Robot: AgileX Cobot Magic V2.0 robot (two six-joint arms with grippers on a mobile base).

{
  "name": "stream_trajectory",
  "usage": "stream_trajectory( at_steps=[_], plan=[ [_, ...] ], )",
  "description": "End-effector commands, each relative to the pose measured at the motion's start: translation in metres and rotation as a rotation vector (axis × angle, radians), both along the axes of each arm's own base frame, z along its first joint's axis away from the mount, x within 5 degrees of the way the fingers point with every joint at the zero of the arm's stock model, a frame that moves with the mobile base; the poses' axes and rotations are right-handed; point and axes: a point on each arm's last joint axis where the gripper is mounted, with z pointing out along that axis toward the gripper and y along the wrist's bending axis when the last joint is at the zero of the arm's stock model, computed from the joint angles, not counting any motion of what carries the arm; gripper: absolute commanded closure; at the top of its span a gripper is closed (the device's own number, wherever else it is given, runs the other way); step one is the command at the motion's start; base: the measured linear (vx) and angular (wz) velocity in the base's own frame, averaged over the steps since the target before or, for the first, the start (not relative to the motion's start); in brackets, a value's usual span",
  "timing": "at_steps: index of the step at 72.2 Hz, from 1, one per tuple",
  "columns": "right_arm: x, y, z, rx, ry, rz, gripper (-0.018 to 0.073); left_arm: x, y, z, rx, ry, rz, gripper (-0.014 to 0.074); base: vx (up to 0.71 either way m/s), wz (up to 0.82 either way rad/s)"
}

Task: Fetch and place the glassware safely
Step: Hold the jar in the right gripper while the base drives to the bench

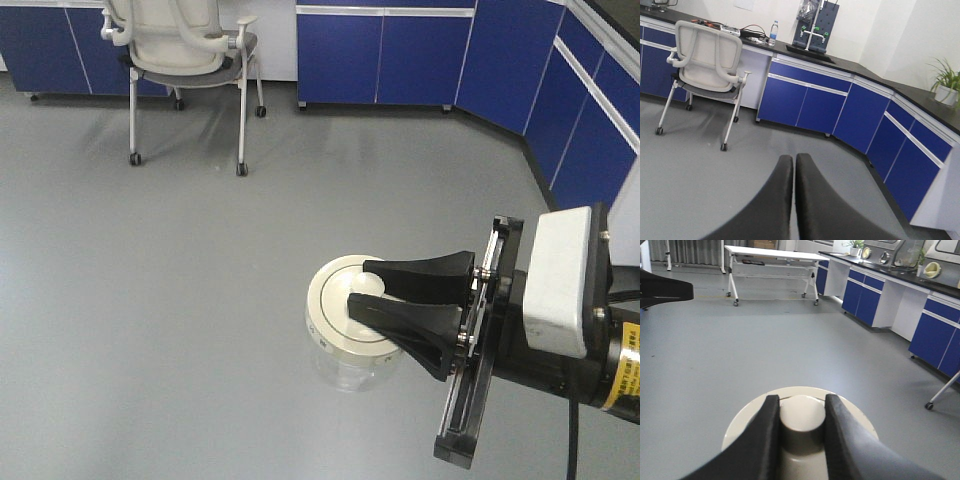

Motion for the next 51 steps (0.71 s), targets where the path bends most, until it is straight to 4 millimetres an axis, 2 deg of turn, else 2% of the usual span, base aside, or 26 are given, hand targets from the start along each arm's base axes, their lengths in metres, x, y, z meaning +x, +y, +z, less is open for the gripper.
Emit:
stream_trajectory(
  at_steps=[1,51],
  plan=[
    [-0.0025,-0.0006,0.0186,0.096,-0.036,0.013,0.0563,-0.0006,0.0006,0.0148,-0.028,-0.09,0.005,0.0603,0.69,0.03],
    [-0.0021,-0.0008,0.0184,0.094,-0.035,0.008,0.0563,-0.0006,0.0006,0.0148,-0.028,-0.09,0.005,0.0603,0.64,-0.02]
  ],
)
